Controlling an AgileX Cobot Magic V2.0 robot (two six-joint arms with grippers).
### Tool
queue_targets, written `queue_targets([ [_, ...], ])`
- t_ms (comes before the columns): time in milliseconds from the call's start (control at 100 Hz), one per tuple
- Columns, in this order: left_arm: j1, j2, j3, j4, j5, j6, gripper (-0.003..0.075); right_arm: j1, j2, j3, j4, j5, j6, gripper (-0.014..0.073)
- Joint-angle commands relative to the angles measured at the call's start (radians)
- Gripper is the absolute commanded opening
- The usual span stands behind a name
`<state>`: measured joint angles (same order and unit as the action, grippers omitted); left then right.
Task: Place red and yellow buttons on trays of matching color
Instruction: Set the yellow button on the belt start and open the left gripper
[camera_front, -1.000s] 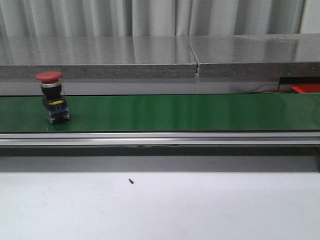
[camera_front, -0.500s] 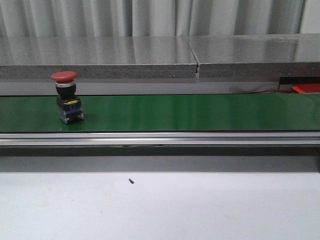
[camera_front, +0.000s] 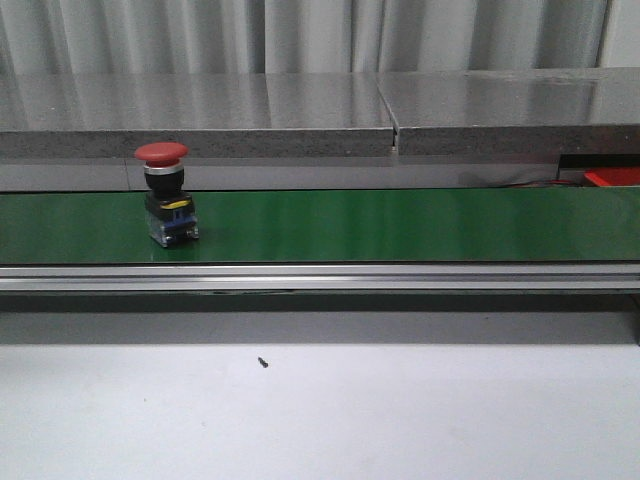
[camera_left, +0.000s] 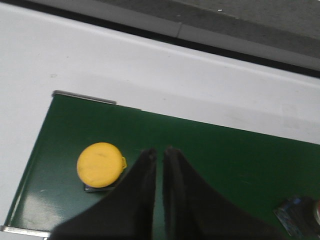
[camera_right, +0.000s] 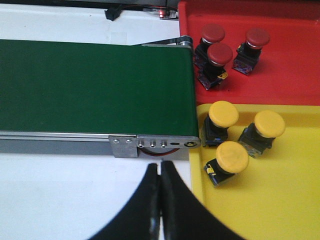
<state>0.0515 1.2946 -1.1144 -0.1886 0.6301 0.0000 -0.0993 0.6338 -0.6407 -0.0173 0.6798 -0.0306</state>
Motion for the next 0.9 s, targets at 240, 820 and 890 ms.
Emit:
queue_targets([
  [240,-0.106,-0.174,-0.014,-0.015,0.015,0.058,-0.0018,0.0,-0.003,-0.026,-0.006,-0.06,-0.01,-0.0067],
  [820,-0.323,-0.458,0.234,0.081,-0.139,-0.096,-0.0018,0.0,-0.003,-0.026,-0.006,-0.06,-0.01,-0.0067],
  [890,-0.326,-0.5,0.272,0.079,-0.139,-0.096,-0.0018,0.0,-0.003,-0.026,-0.006,-0.06,-0.01,-0.0067],
])
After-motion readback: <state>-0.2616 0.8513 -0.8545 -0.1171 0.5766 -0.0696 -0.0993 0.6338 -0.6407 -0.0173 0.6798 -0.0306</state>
